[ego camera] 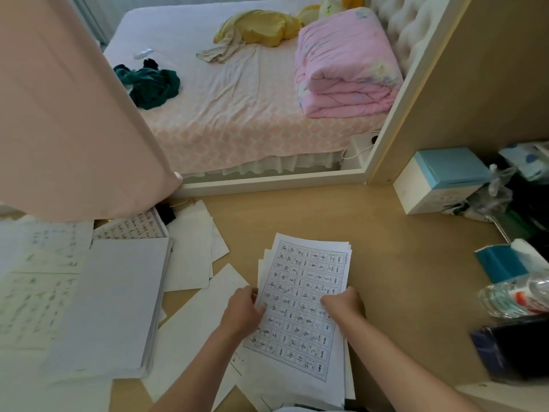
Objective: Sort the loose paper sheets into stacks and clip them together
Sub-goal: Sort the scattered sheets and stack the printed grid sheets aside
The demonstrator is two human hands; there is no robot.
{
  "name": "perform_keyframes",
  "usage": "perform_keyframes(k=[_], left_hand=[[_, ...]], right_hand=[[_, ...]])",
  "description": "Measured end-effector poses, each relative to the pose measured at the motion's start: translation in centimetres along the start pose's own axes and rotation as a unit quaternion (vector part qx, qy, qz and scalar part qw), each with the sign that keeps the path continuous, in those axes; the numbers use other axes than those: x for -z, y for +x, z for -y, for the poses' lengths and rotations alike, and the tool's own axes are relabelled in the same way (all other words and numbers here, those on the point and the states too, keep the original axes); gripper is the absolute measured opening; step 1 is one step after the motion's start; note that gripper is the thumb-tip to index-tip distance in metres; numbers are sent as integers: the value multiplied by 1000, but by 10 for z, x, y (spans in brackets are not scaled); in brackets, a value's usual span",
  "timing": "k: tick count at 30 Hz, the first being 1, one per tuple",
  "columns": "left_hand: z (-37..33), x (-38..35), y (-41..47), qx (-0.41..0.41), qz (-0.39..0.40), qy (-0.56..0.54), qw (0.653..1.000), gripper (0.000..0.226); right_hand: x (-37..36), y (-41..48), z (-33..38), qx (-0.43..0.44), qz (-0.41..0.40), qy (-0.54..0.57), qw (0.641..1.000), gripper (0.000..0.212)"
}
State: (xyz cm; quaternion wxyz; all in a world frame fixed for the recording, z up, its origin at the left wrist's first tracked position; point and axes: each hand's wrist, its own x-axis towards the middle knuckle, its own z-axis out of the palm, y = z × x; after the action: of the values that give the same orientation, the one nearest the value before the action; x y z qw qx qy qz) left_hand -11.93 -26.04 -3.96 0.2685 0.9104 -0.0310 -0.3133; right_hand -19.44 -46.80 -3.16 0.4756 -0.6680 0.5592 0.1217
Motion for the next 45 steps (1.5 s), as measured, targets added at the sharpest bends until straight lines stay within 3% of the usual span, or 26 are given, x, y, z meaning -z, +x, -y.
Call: perform_keyframes(k=[4,6,10,13,15,18,23,29,32,34,39,45], left_hand=[[22,17,-6,-48,-82,59,994,48],[41,34,-10,-28,-133,123,983,61],[78,51,-17,52,-71,153,984,113],[86,51,-19,39,-73,183,980,123],[85,55,-16,40,-81,197,976,122],[89,62,-10,32,-94,218,971,112],[101,68,-11,16,-109,192,975,82],[115,68,-23,40,-57,130,989,86],[119,75,-17,8,-21,48,999,48],[126,81,-12,-4,5,25,1000,34],[137,85,-15,13,-12,-48,999,34],[133,65,-34,-71,67,-51,994,40]], right_hand=[[13,-9,-12,24,-25,150,988,17],[20,-10,-15,34,-36,210,976,24],[18,-4,-20,-69,-24,270,960,33],[6,-13,-27,-132,30,242,961,20],[-7,-25,-30,-142,52,213,965,15],[-24,-44,-32,-112,19,148,982,17],[-17,-57,-27,-67,-54,182,979,20],[-22,-73,-42,-69,-58,135,987,26],[-35,-85,-48,-78,-20,128,989,30],[-40,-92,-50,-82,1,132,988,30],[-48,-107,-56,-82,21,152,985,28],[-88,-125,-54,-39,10,101,994,20]])
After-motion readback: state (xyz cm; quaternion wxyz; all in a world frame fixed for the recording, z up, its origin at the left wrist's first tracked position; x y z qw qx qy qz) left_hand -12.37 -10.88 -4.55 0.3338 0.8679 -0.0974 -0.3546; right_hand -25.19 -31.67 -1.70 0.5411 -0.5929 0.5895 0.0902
